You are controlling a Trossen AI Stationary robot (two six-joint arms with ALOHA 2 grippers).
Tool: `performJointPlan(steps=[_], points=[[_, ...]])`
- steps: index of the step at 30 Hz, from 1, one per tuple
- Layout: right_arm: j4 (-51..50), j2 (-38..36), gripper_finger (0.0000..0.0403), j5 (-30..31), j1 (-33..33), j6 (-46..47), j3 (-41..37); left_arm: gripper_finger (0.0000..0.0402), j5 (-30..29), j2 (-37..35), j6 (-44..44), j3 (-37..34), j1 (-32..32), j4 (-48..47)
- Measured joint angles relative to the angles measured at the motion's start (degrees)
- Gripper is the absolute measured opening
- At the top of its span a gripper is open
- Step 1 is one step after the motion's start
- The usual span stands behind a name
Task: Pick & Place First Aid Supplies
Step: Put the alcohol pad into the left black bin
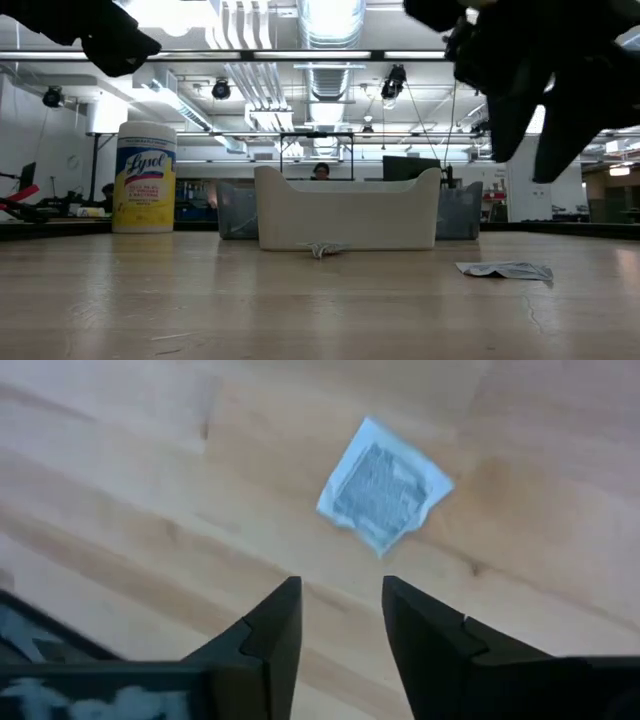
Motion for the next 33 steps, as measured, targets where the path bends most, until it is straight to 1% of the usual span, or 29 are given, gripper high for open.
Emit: performJointPlan(steps=[7,18,30,33], points=[[0.07,1.01,0.0148,-0.05,-2.46,0.91,0.13,0.0154,0.81,0.07,-0.18,-0.05,-0.02,-1.33],[0.32,4.18,0.0139,-7.58,-4.26,1.25,0.14,0.0154,0.74,0.05,0.30,-0.16,-0.02,-1.60],[-0.61,7.35,0.0129,-8.14,-4.83,1.97,-0.07,0.0154,0.50,0.07,1.31,-0.18,0.00,-1.71],[-0.25,9.09,0.0126,-10.48,-4.92,1.89,0.01,0.0154,0.50,0.07,1.29,-0.18,-0.02,-1.72]])
